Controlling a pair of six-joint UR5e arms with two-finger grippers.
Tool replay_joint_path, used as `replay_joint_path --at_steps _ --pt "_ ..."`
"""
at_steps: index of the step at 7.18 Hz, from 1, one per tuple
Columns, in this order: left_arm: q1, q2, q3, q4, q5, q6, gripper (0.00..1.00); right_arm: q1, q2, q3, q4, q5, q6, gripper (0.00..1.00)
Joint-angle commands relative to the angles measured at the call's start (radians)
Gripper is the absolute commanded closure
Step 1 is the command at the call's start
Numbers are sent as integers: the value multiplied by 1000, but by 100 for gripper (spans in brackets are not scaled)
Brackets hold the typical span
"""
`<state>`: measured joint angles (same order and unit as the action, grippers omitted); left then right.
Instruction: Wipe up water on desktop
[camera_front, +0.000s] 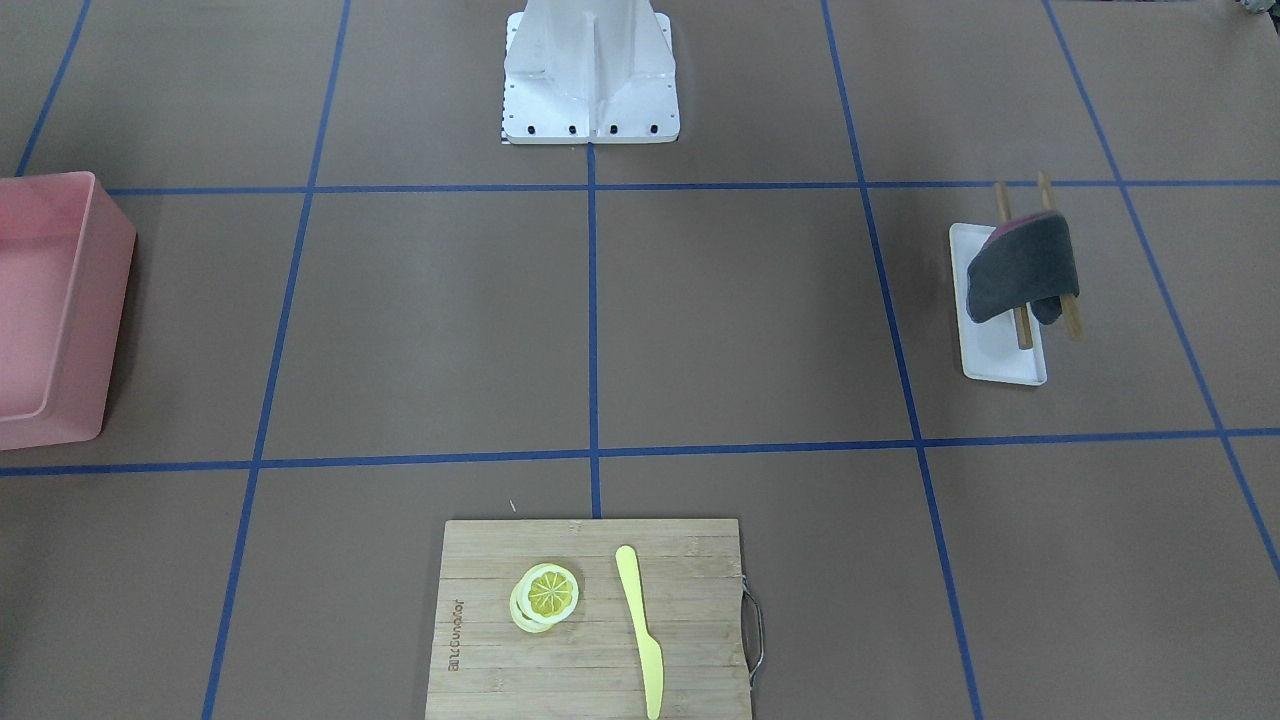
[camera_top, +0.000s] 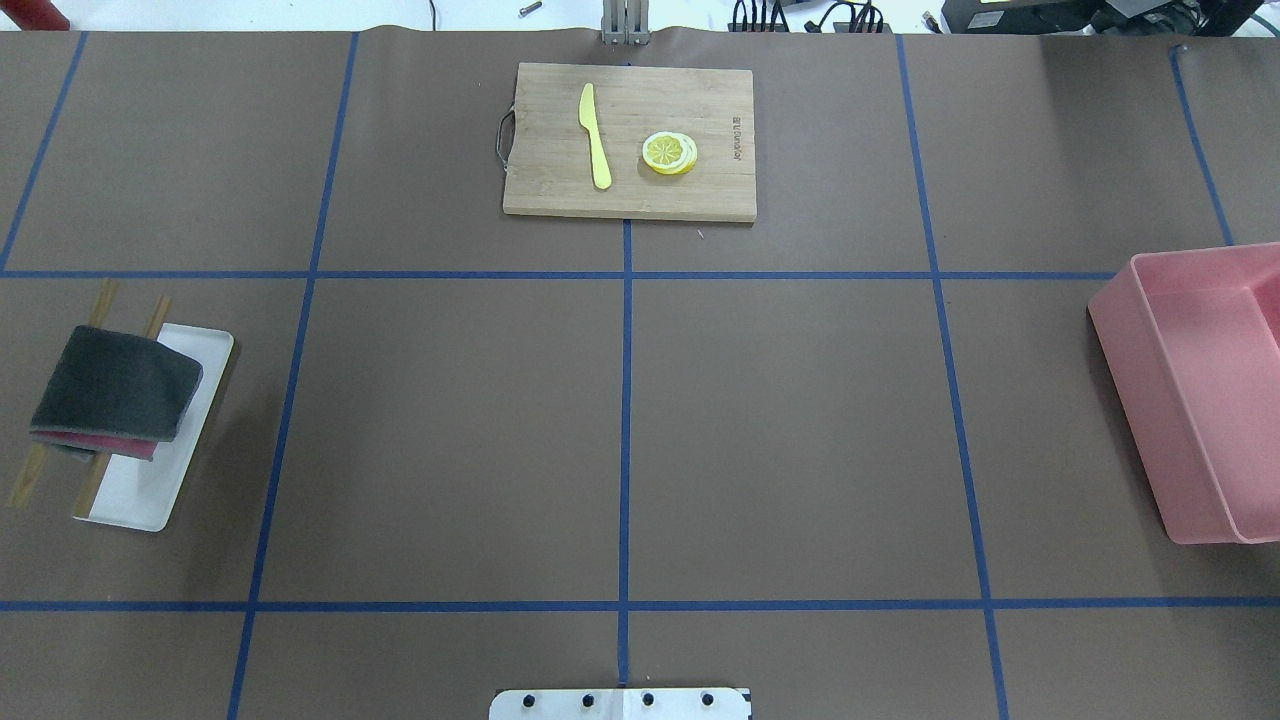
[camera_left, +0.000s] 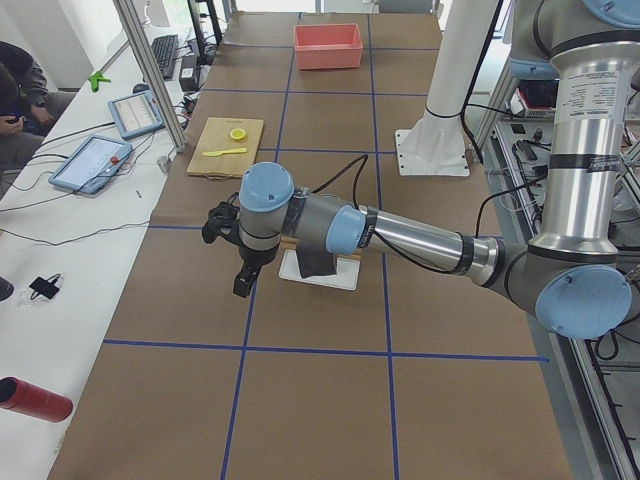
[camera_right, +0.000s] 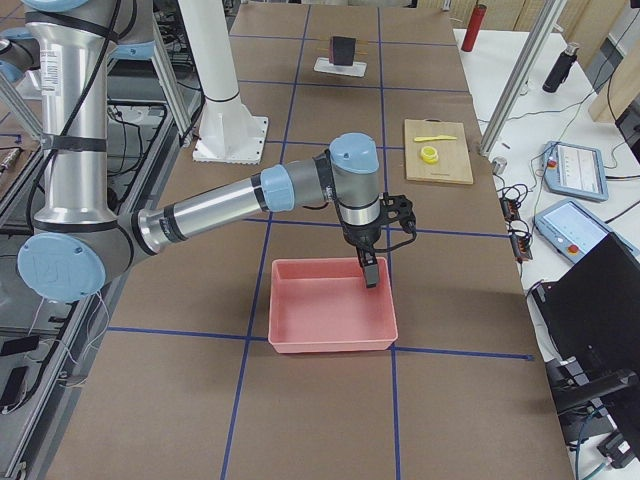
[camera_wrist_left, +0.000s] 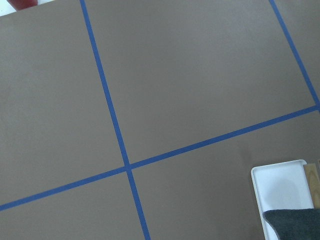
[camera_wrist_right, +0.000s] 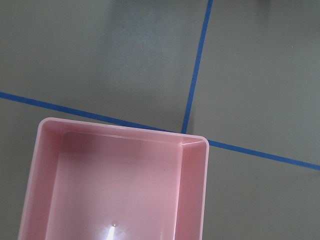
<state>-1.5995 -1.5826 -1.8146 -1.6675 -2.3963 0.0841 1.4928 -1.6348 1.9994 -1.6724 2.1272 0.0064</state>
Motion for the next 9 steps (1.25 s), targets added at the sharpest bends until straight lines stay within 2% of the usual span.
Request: replay_joint_path --at_steps 1,3,5,6,7,8,9 --pt "-13 13 6 -125 2 5 1 0 1 10 6 -19 0 0" --pt "-11 6 12 -184 0 -48 1 -21 6 10 28 -29 16 0" --pt "36 9 8 -204 -7 -76 1 -86 16 16 29 -21 142 0" --pt "87 36 8 -251 -6 -169 1 -133 19 15 81 -24 231 0" --pt "168 71 11 -362 0 -320 1 -164 15 13 130 -23 315 0" --pt "232 102 14 -445 5 -452 1 -169 9 16 155 -16 323 0" --pt "284 107 12 -451 5 -505 1 -169 9 16 155 -15 325 0"
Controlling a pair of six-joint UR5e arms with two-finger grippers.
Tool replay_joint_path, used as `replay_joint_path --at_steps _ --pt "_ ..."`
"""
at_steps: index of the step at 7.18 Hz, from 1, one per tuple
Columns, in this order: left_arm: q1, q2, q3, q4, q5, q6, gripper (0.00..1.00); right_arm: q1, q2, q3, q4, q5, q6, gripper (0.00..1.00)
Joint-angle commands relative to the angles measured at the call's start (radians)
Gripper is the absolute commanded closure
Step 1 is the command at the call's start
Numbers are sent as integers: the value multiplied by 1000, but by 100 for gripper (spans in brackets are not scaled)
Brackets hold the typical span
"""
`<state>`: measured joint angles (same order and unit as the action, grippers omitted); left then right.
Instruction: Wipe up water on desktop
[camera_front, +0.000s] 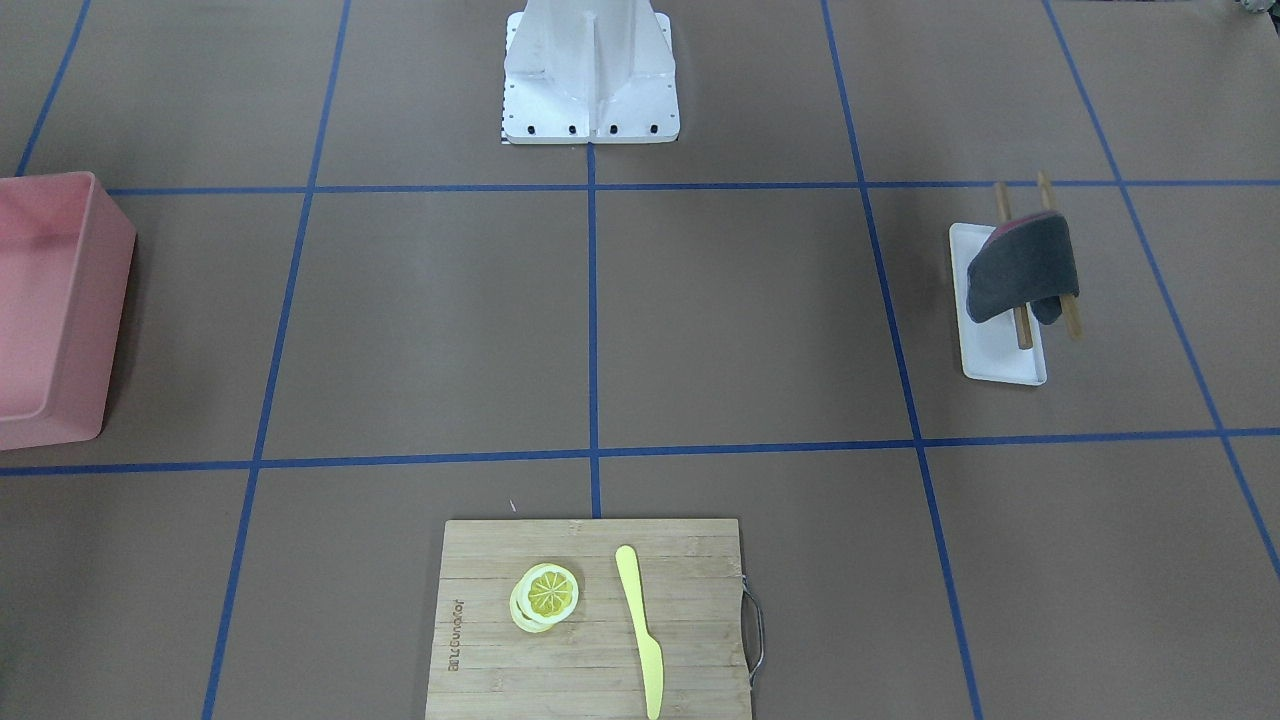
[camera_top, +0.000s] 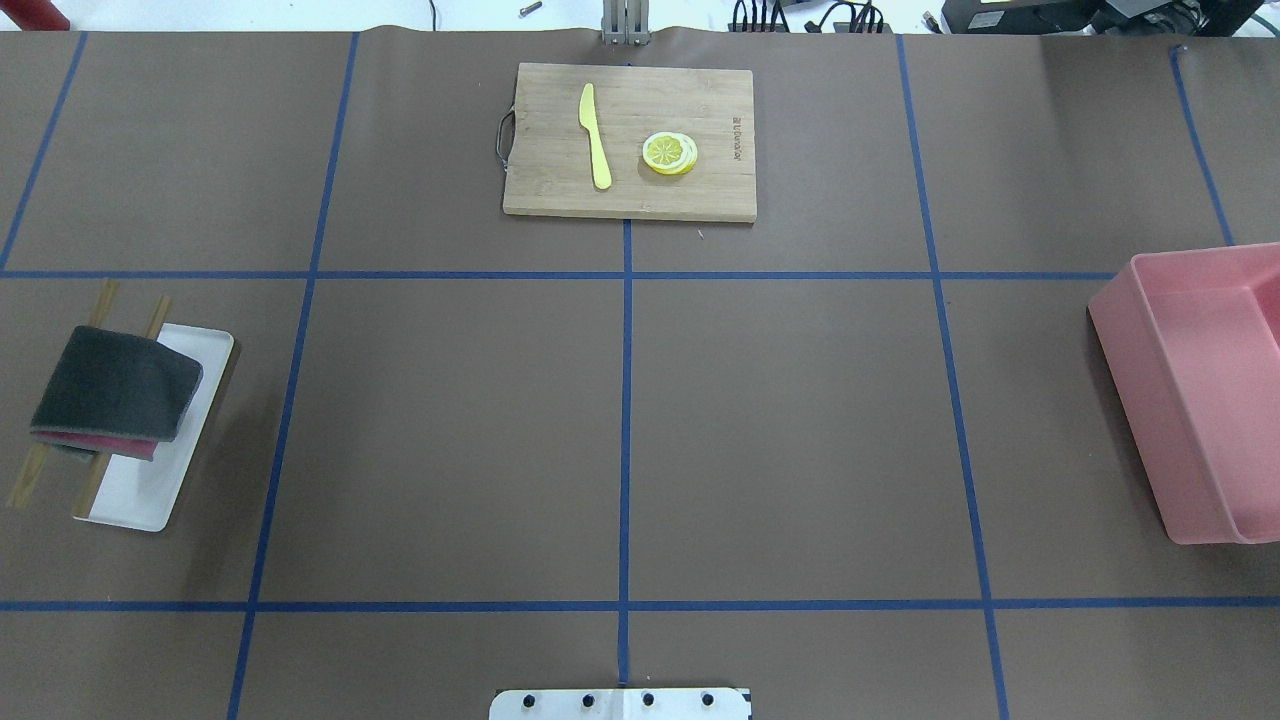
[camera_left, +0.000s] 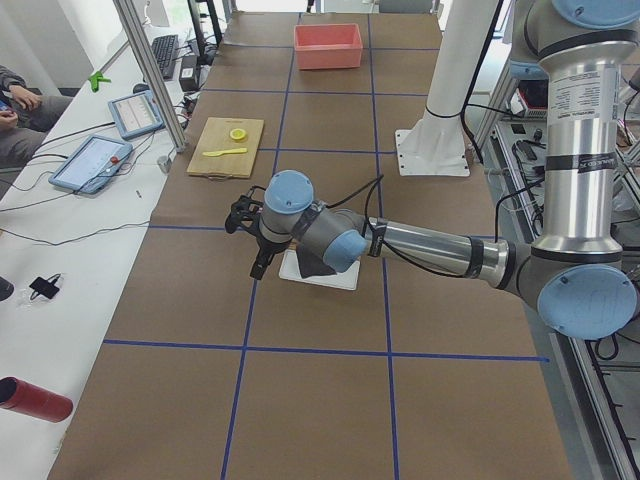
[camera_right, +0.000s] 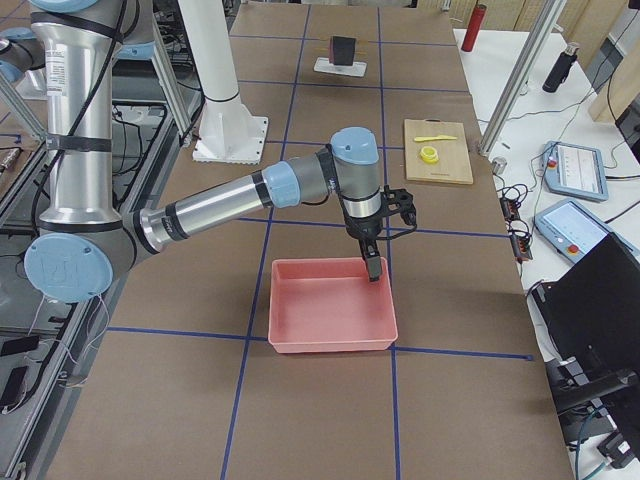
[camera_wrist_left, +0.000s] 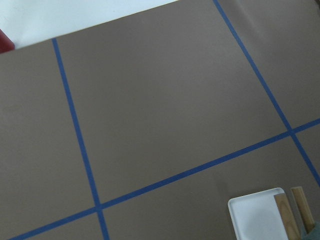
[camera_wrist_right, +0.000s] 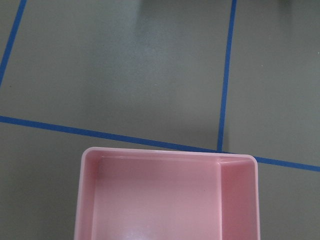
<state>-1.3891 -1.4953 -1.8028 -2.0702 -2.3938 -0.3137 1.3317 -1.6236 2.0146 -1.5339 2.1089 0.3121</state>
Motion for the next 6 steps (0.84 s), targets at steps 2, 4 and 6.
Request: replay_joint_path --at_steps 2,4,6 --pt "190 30 5 -146 1 -256 1 -8 -2 1 17 3 19 0" --pt "254 59 26 -266 1 -309 1 -8 2 -4 17 2 19 0" --pt "294 60 59 -336 1 -312 21 -8 5 -5 17 3 19 0"
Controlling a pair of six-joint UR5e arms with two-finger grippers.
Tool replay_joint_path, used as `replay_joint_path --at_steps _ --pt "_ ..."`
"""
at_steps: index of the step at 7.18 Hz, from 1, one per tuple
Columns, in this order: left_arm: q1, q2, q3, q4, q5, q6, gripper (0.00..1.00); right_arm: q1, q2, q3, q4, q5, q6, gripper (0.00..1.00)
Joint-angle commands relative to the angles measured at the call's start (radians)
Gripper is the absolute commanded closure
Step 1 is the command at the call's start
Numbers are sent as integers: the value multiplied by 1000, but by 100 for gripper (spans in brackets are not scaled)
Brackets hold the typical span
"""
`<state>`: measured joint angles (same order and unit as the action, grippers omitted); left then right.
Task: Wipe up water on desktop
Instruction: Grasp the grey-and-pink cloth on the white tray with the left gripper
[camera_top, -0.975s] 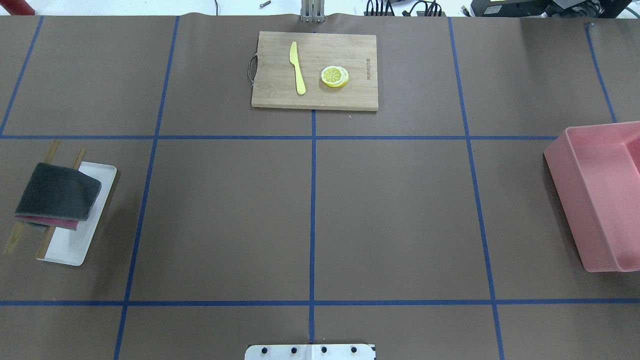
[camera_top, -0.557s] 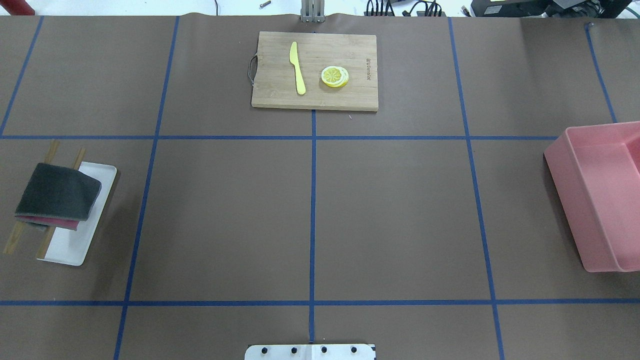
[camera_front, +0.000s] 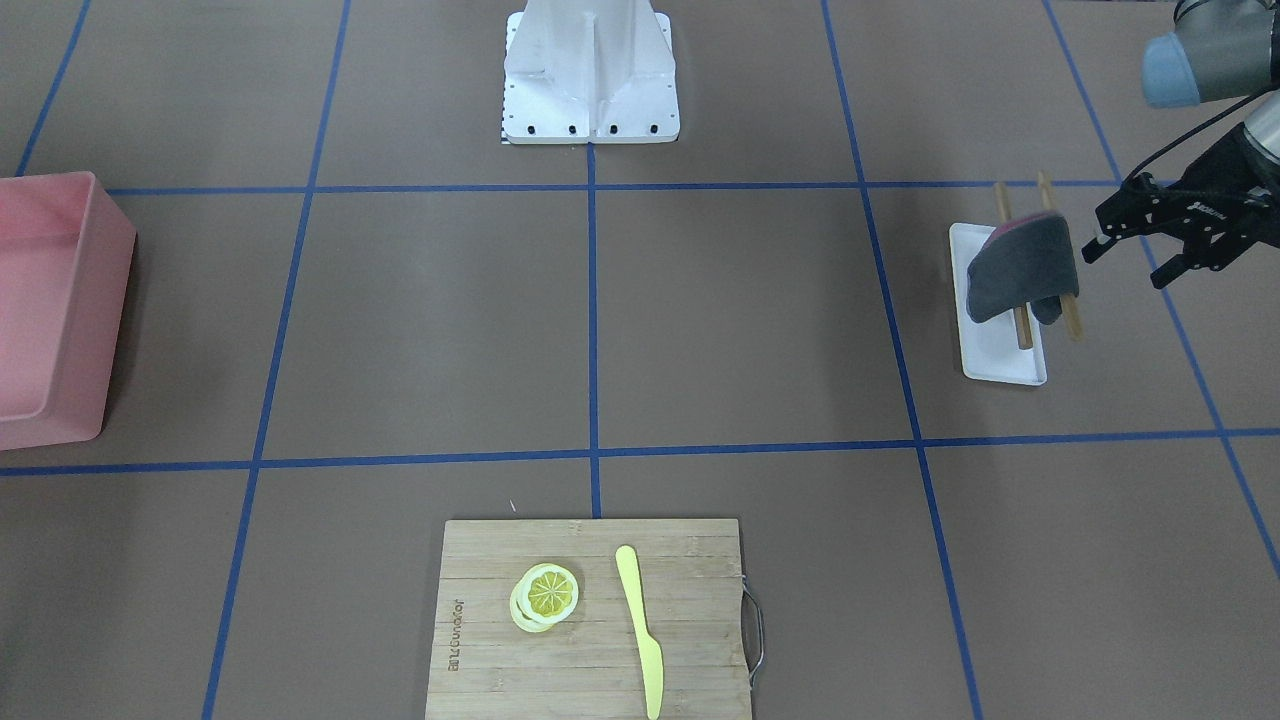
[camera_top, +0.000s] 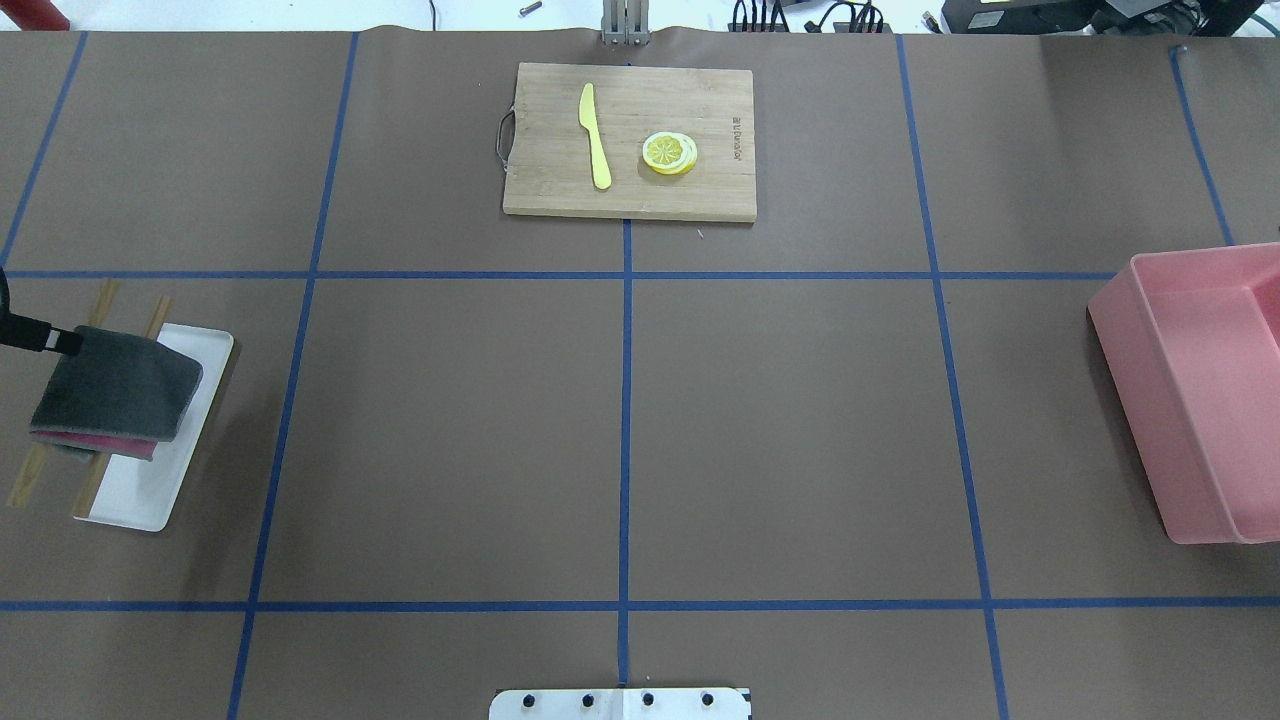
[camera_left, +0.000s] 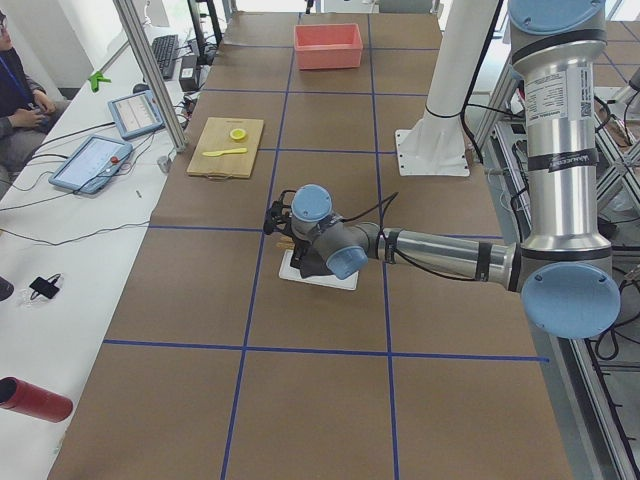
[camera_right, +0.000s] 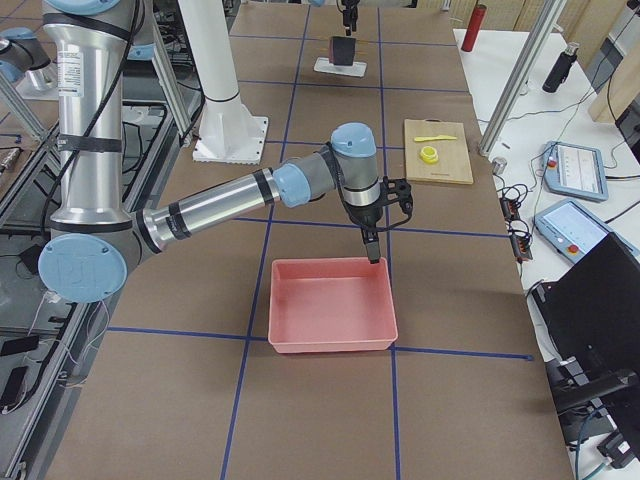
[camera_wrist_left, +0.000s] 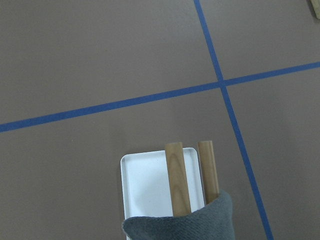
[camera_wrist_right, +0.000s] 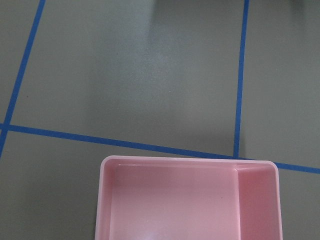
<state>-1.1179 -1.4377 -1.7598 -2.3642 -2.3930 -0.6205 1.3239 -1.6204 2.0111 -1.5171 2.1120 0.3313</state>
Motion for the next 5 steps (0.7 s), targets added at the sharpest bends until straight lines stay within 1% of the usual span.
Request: replay_joint_path --at_steps 1,2,4,5 --pt "23 3 16 -44 0 -8 53 0 4 -2 0 -1 0 0" --pt "23 3 16 -46 -2 -8 68 0 4 -2 0 -1 0 0" --pt "21 3 19 -46 -6 -7 74 0 5 -5 0 -1 0 0" --pt "21 3 20 -47 -6 -7 75 0 5 -6 -1 -1 0 0"
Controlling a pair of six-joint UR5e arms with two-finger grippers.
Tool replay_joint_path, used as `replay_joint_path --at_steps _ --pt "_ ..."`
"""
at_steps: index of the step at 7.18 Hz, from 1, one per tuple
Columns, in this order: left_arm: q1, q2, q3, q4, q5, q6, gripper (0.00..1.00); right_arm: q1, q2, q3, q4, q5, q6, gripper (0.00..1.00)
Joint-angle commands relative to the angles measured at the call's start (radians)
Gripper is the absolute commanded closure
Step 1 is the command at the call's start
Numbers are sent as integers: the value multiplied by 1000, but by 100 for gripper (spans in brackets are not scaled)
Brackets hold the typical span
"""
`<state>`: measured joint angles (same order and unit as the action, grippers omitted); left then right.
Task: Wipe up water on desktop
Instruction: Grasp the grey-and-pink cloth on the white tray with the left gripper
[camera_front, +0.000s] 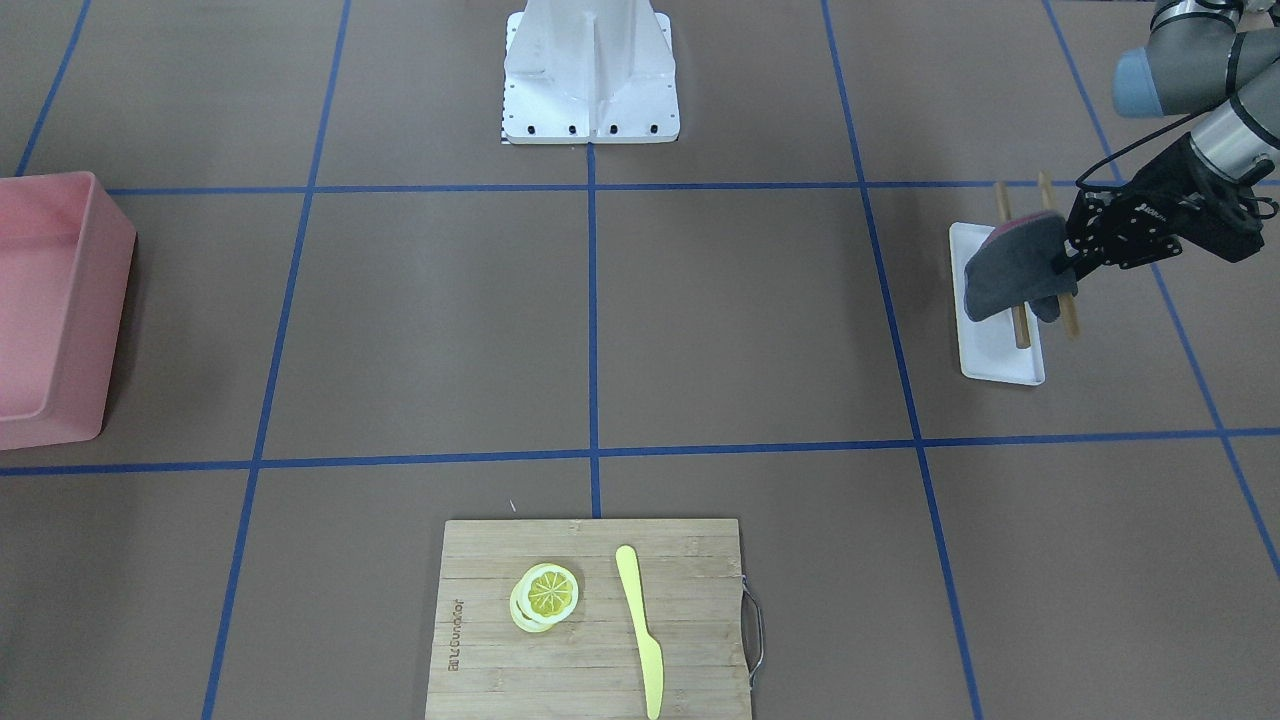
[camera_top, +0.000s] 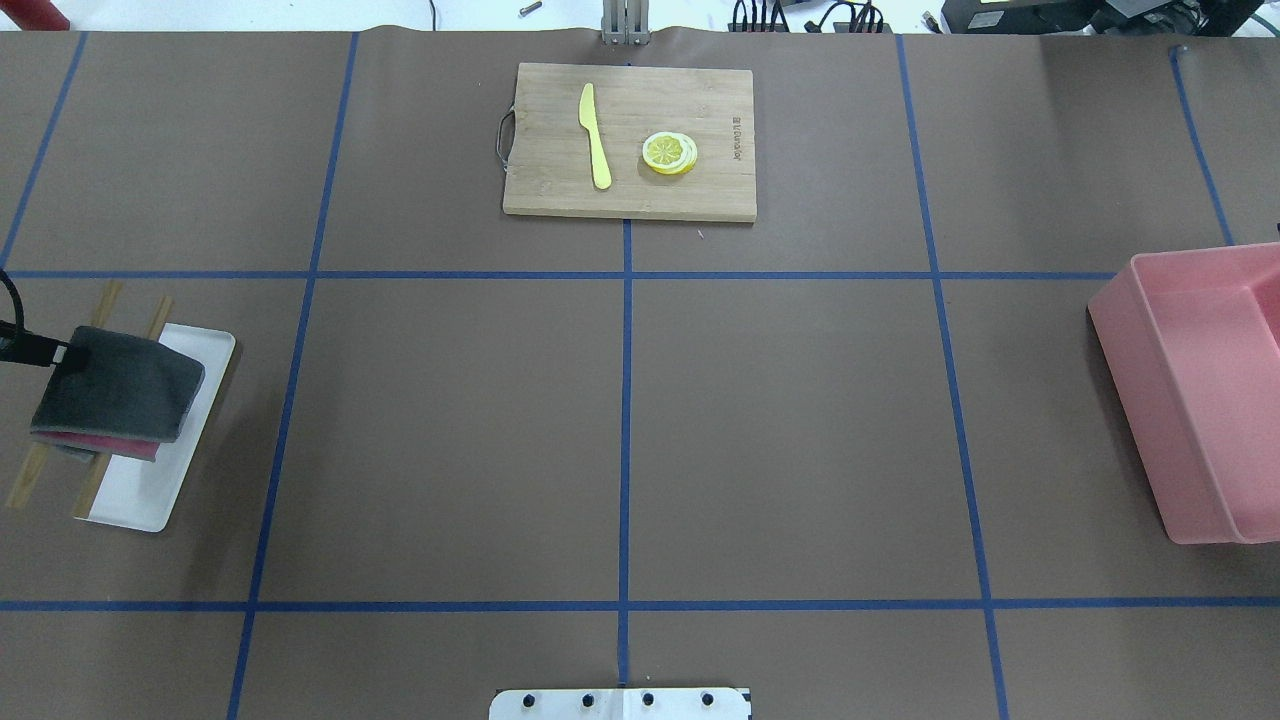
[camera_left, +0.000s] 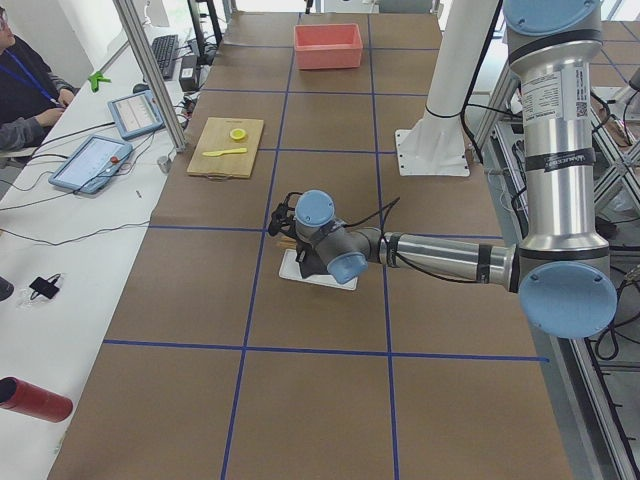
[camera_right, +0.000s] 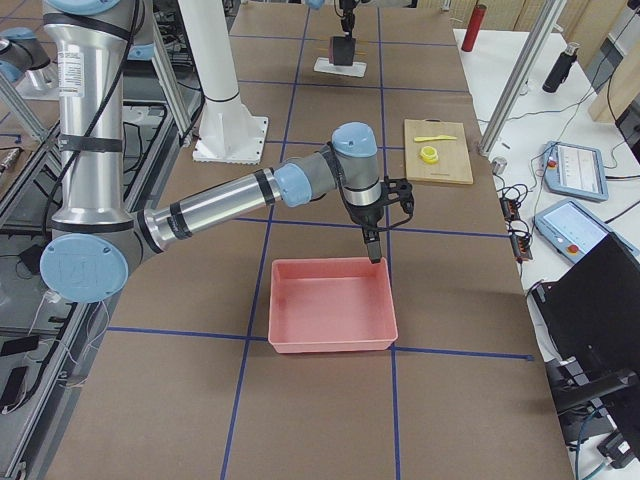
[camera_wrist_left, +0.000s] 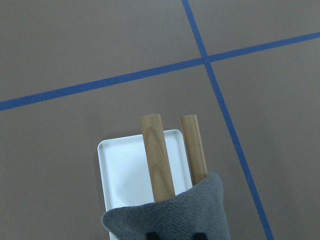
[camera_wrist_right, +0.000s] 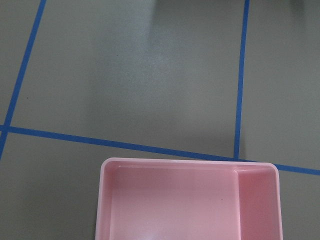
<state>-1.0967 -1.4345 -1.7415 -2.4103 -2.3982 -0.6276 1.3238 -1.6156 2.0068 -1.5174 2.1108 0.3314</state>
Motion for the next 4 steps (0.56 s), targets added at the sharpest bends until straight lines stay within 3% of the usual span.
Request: replay_joint_path --at_steps 1,2,4 --pt "-2 0 0 -1 -1 0 81 0 0 -2 -1 0 0 0" --pt "-2 2 -3 -1 -6 -1 94 0 0 -2 0 0 0 0" --pt "-11 6 -6 -1 -7 2 100 0 0 -2 0 0 2 0"
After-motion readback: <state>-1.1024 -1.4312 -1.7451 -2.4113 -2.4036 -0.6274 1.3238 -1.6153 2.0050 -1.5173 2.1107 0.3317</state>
